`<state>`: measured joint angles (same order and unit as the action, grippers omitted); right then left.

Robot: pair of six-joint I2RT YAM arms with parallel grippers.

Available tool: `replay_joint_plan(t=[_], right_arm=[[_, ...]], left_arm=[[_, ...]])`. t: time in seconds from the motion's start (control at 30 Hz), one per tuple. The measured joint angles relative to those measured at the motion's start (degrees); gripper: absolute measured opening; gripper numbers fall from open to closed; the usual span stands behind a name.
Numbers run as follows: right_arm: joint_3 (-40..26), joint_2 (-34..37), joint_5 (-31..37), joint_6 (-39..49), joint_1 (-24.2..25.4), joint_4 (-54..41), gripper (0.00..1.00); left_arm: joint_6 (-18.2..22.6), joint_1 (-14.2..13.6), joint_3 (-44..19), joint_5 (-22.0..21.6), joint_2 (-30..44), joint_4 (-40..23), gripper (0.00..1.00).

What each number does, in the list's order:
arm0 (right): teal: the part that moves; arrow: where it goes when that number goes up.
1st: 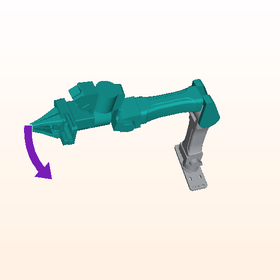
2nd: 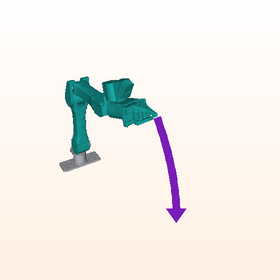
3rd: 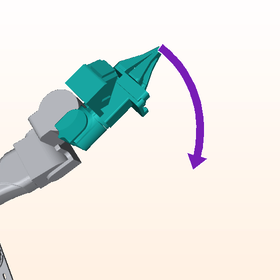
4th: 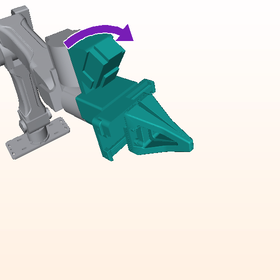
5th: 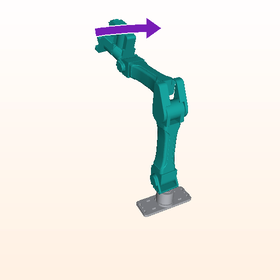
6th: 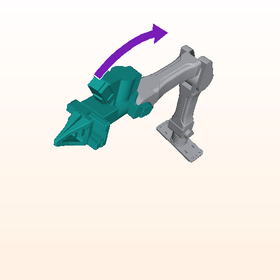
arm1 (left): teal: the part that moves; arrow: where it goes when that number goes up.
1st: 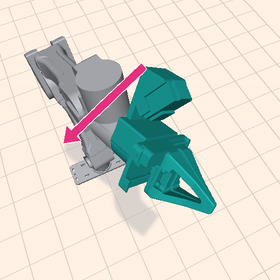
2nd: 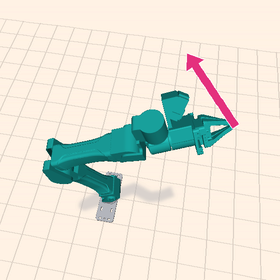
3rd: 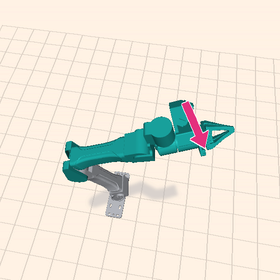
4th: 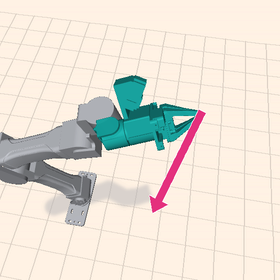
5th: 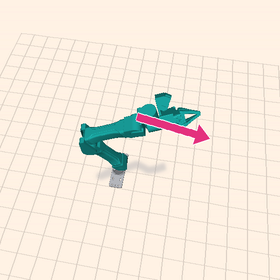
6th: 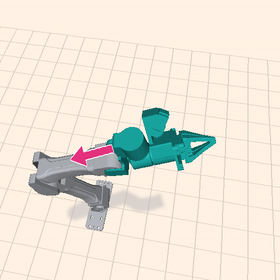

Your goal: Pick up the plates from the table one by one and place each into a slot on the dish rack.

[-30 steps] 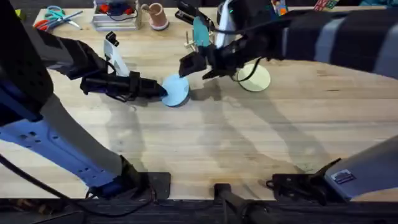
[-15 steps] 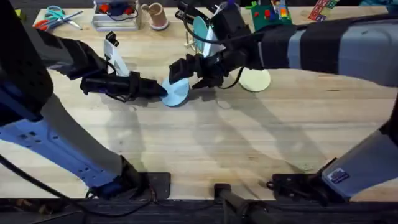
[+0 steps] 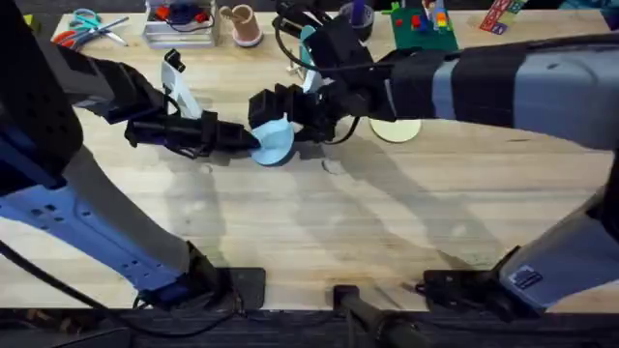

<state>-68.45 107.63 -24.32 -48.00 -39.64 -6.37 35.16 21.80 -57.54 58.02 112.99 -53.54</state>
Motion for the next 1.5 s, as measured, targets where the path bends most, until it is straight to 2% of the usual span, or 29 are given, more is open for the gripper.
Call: replay_joint_plan(t=[0.53,0.6,0.63,0.7,0.73,0.8,0.83,0.9,1.3,1.5], right_arm=[[-0.1,2.3,0.9,-5.2,-0.3,0.6,0.911],[-0.1,2.3,0.9,-5.2,-0.4,0.5,0.867],[-0.1,2.3,0.9,-5.1,-0.5,0.5,0.824],[-0.1,2.3,0.9,-5.1,-0.8,0.5,0.663],[-0.1,2.3,0.9,-4.9,-0.9,0.4,0.564],[-0.1,2.3,1.1,-4.7,-1.1,0.1,0.288],[-0.1,2.3,1.2,-4.7,-1.0,-0.2,0.186],[-0.1,2.3,0.9,-4.7,-0.6,-0.2,0.056],[-0.2,2.1,-0.1,-3.1,-0.6,0.1,0.029],[-0.3,1.3,0.1,-0.4,-0.5,-2.5,0.031]], left_arm=[[0.0,0.0,0.0,0.0,0.0,0.0,0.041],[0.0,0.0,0.0,0.0,0.0,0.0,0.041],[0.0,0.0,0.0,0.0,0.0,0.0,0.041],[0.0,0.0,0.0,0.0,0.0,0.0,0.041],[0.0,0.0,0.0,0.0,0.0,0.0,0.041],[0.0,0.0,0.0,0.0,0.0,0.0,0.041],[0.0,0.0,0.0,0.0,0.0,0.0,0.041],[0.0,0.2,0.0,0.2,0.0,0.0,0.041],[0.0,0.5,-0.3,0.6,0.0,-1.0,0.041],[0.1,0.2,-1.4,-0.9,-0.2,-3.3,0.039]])
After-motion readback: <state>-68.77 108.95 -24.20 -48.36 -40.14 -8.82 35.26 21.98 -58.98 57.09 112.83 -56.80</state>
